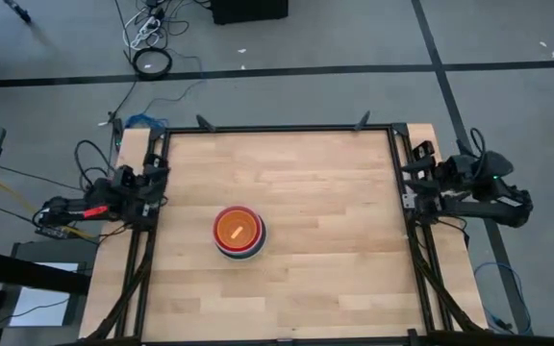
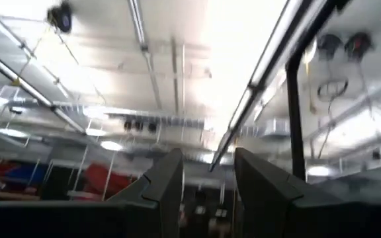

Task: Nest bowls inside each other
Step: Return to Home Position

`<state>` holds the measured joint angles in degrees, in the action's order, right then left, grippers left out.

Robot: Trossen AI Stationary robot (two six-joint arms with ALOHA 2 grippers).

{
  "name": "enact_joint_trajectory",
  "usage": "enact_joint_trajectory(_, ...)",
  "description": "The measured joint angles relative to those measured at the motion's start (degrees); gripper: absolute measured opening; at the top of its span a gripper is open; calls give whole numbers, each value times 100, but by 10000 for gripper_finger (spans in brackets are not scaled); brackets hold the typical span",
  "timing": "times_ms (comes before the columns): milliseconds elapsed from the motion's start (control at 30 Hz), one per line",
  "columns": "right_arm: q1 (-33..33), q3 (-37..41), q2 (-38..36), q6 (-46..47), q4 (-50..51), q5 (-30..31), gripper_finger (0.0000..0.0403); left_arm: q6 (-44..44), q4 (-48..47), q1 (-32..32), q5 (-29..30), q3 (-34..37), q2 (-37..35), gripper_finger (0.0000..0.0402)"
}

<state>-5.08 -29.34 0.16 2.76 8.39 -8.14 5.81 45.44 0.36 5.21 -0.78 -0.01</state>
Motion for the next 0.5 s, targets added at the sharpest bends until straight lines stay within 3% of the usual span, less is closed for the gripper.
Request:
enact_joint_trajectory(200,0,294,15,7,560,-22,144,-135,-1750,1,-44,-2,0,147)
enact_joint_trajectory(500,0,2174,8,286,-1220,-222,144,-128,-3286,0,55,4,0,147)
